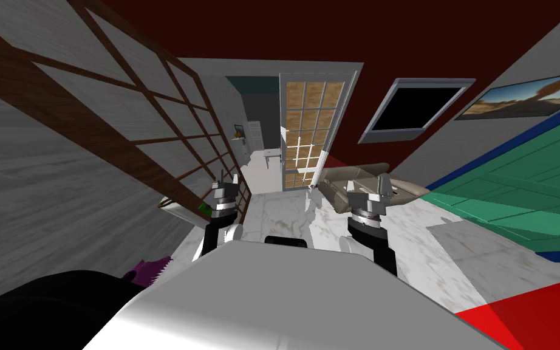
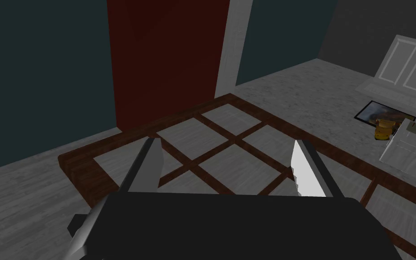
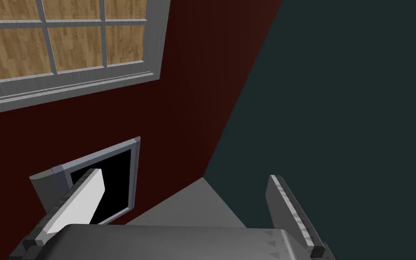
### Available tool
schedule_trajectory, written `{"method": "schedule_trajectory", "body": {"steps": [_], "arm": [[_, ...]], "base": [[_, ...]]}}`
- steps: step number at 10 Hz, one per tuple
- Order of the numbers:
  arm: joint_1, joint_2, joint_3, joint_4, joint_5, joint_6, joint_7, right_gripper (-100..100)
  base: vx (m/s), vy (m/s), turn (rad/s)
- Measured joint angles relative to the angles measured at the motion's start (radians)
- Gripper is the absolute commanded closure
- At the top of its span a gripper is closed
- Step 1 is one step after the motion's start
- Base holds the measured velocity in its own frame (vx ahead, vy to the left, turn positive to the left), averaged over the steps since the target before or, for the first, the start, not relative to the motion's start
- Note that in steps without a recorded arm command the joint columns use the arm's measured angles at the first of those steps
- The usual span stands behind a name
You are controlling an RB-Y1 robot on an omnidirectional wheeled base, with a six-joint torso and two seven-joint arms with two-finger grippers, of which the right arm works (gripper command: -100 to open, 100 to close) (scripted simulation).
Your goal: Pull the door open
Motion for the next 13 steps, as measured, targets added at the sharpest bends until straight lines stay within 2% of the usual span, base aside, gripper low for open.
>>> {"method": "schedule_trajectory", "body": {"steps": [3, 5, 6, 9, 13], "arm": [[-0.019, -0.023, 0.036, 0.055, -0.032, -0.018, -0.051, -100], [-0.038, -0.042, 0.051, 0.087, -0.057, -0.02, -0.09, -100], [-0.042, -0.045, 0.064, 0.104, -0.063, -0.028, -0.102, -100], [-0.067, -0.074, 0.096, 0.171, -0.104, -0.05, -0.166, -100], [-0.097, -0.099, 0.144, 0.246, -0.146, -0.073, -0.237, -100]], "base": [[0.125, 0.035, 0.027], [0.108, 0.052, 0.021], [0.1, 0.042, 0.028], [0.106, 0.037, 0.03], [0.094, 0.029, 0.022]]}}
